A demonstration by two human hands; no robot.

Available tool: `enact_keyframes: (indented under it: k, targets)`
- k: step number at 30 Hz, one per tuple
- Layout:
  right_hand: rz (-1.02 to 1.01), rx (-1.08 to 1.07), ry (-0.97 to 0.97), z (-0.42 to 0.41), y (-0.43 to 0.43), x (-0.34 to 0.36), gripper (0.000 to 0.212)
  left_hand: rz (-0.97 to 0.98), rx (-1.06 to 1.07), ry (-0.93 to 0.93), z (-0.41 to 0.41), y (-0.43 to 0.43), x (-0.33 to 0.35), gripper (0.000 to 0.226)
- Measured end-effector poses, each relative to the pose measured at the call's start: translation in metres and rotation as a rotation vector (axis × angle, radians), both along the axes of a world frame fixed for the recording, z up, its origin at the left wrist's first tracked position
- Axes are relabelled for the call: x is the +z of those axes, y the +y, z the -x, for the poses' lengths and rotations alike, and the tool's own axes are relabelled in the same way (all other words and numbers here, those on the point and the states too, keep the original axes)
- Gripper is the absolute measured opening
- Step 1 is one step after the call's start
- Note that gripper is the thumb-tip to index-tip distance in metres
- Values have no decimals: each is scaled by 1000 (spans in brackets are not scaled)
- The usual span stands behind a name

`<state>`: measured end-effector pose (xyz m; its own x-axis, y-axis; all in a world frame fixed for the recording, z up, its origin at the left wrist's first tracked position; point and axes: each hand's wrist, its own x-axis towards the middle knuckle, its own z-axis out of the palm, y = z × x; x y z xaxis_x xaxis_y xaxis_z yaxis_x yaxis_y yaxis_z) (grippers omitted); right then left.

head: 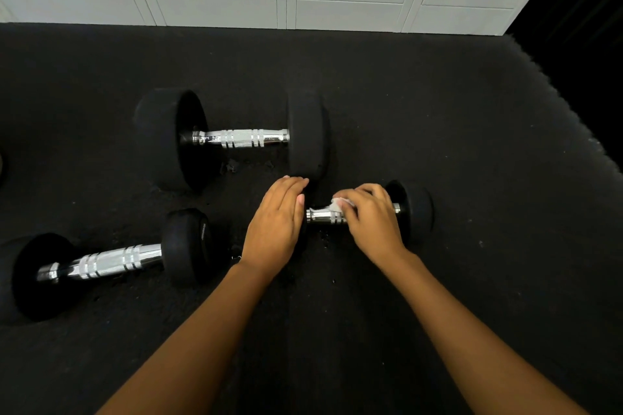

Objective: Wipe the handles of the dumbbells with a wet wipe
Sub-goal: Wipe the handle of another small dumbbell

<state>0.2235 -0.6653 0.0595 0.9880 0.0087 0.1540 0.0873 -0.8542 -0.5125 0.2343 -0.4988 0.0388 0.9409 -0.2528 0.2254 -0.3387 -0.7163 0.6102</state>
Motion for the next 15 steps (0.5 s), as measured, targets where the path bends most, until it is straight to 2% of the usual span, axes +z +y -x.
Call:
enact_keyframes:
  k: [4,8,11,15]
  targets:
    - [20,79,-133,13,-2,-15,19,-18,-4,-20,0,0,0,50]
    - [37,130,-185,30,-7,-24,22,-30,-5,-26,-1,1,1,50]
    - [-10,157,-151,28,-9,-24,23,-117,-22,-119,0,1,7,46]
    - [-82,131,-70,25,-14,-19,28,-278,-200,-259,6,-12,14,36]
